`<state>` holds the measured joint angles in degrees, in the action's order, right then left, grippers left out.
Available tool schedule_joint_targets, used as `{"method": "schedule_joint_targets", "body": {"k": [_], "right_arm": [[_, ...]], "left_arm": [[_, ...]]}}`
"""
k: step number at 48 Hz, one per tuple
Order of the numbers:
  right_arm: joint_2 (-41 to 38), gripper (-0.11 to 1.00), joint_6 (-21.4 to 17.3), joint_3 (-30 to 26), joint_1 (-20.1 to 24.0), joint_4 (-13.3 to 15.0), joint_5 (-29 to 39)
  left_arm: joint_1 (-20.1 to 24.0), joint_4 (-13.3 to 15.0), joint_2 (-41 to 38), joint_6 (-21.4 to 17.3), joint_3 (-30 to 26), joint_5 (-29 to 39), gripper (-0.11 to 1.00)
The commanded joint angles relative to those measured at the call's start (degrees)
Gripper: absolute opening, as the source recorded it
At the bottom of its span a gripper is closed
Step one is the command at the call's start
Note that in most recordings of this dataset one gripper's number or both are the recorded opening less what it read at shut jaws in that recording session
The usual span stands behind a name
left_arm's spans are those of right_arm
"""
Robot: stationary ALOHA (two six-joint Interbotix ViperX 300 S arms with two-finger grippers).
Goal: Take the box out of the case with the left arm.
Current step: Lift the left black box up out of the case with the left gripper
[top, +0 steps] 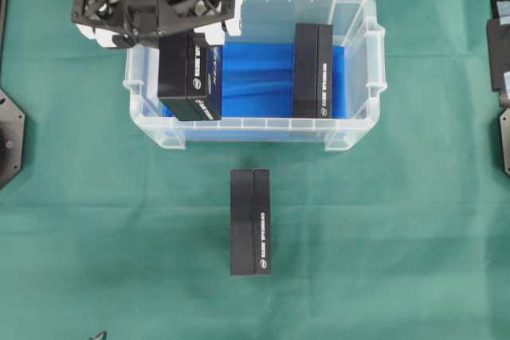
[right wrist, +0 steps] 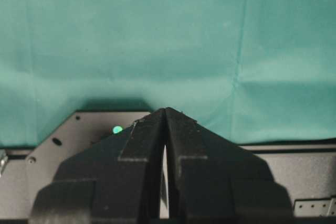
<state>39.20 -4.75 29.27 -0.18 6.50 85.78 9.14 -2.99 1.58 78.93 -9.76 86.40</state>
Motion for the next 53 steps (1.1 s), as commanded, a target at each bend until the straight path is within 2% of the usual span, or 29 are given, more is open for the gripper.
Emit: {"method": "schedule_joint_targets", "body": {"k": [1, 9, 53], "right_arm": [[0.1, 0.02, 0.0, -0.6, 0.0, 0.1, -0.2], [0.1, 0.02, -0.3, -0.6, 0.0, 0.2, -0.2], [0.1, 0.02, -0.3, -0.6, 0.0, 0.1, -0.2]], "left_arm": [[0.1, -0.3, 1.8, -0.1, -3.8, 1.2, 0.63], [0.1, -0.2, 1.6, -0.1, -5.4, 2.5, 0.63], [0.0, -0.2, 1.8, -0.1, -5.0, 2.6, 0.63]]}}
